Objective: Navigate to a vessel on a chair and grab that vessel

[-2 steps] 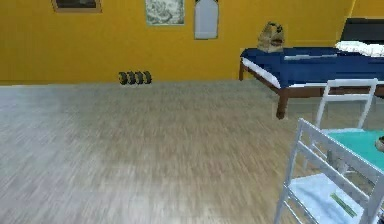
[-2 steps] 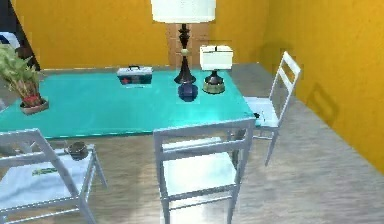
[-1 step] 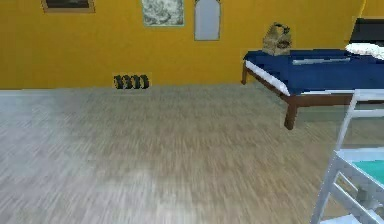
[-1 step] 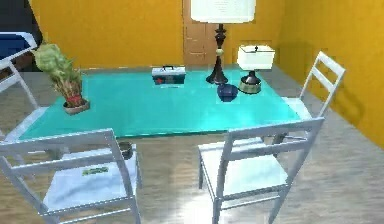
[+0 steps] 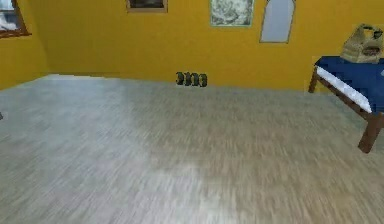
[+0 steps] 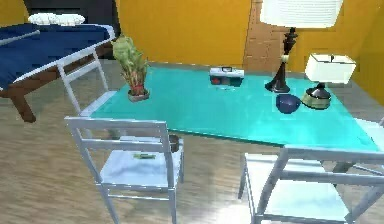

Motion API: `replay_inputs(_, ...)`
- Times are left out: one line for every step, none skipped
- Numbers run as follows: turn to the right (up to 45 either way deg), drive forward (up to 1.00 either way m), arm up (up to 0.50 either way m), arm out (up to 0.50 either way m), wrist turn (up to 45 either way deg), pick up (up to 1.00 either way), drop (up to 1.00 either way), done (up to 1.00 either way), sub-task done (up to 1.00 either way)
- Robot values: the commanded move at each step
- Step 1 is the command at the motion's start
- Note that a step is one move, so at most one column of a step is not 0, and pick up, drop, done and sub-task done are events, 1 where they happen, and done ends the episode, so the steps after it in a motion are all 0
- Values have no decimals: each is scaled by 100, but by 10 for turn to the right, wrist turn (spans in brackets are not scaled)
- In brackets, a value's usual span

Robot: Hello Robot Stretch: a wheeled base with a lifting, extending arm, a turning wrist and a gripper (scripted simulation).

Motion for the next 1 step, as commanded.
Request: replay_inputs(-30, 0, 0, 0, 0, 0, 0, 0, 0)
